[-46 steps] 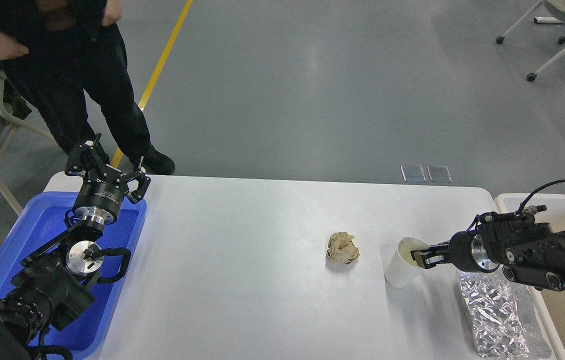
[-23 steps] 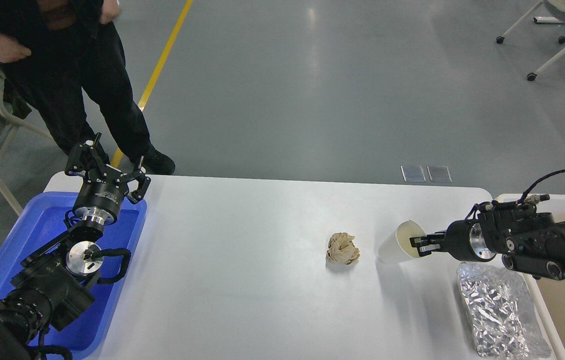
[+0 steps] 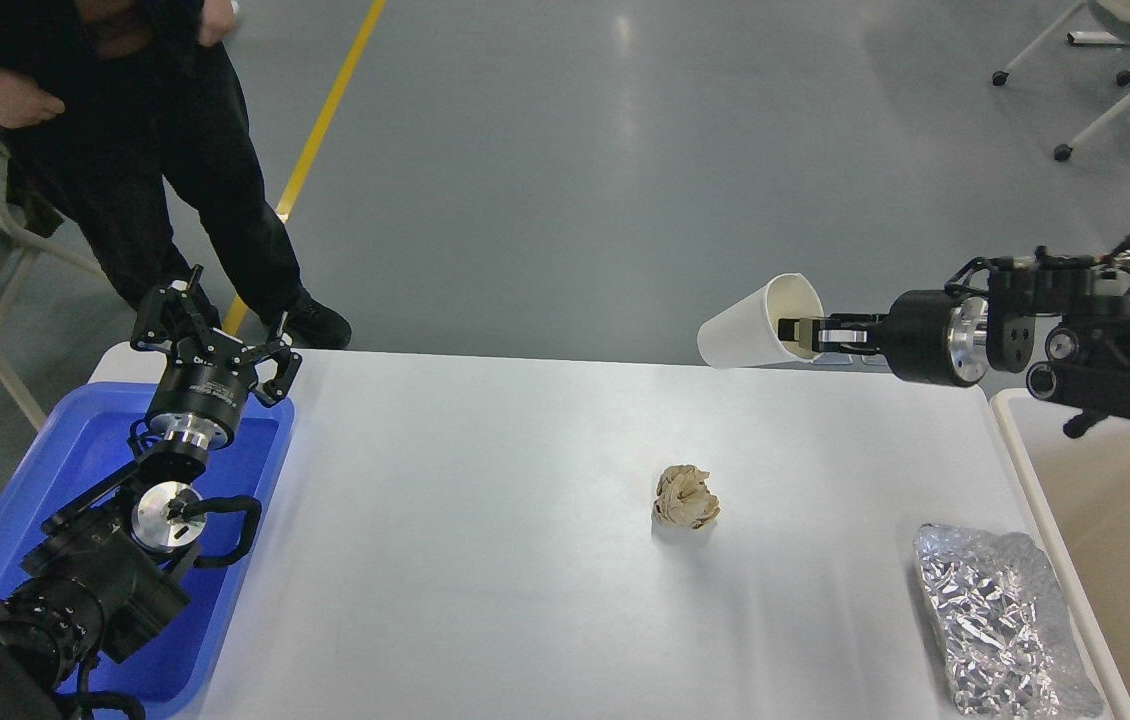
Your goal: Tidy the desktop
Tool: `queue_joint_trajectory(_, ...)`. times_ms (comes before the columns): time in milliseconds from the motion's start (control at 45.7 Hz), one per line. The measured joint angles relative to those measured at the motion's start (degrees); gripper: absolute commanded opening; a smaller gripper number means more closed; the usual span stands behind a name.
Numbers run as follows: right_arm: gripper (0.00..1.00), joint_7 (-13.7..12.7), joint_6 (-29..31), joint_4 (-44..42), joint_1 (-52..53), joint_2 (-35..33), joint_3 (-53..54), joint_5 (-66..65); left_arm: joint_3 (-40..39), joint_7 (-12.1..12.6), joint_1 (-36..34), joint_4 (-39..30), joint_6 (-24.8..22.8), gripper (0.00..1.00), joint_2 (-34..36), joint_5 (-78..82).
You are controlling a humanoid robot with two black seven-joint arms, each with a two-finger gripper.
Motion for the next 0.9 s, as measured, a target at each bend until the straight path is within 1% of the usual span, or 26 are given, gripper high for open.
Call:
queue_joint_trajectory(197,0.0,0.19,4.07,-0.54,1.45,-5.89,6.68,3.57,0.0,0.0,0.0,0.01,0.0,1.0,0.0,-0.01)
queue_joint_trajectory(306,0.0,0.26,6.1,-3.76,0.49,-9.23,9.43,7.14,0.0,0.0,-0.01,0.01,0.0,1.0,0.0,0.0)
queue_joint_trajectory(416,0.0,0.27,7.19,-8.44,-1.51,-10.72,10.89,11.18,0.0,0.0,-0.01,0.0,0.0,1.0,0.0,-0.01)
queue_joint_trajectory(569,0.0,0.06,8.27,-21.49,-7.86,-10.24,13.26,19.59,0.0,0.0,-0.02,0.01,0.0,1.0,0.0,0.01)
queue_joint_trajectory(765,0.0,-0.51,9.27,-42.69,-18.68,-4.83,15.14,27.29,0.0,0.0,-0.02,0.01,0.0,1.0,0.0,0.0)
queue_joint_trajectory(787,0.0,-0.7,9.34,-47.18,-21.04,-3.48,15.51,28.26,0.0,0.0,-0.02,0.0,0.0,1.0,0.0,0.0)
queue_joint_trajectory(831,0.0,-0.84,9.36,-49.01,-22.07,-2.99,15.71,28.61,0.0,0.0,-0.02,0.01,0.0,1.0,0.01,-0.01)
queue_joint_trajectory(897,0.0,-1.55,9.24,-53.91,-25.15,-1.56,16.59,29.57,-0.01,0.0,-0.01,0.0,0.0,1.0,-0.01,0.01)
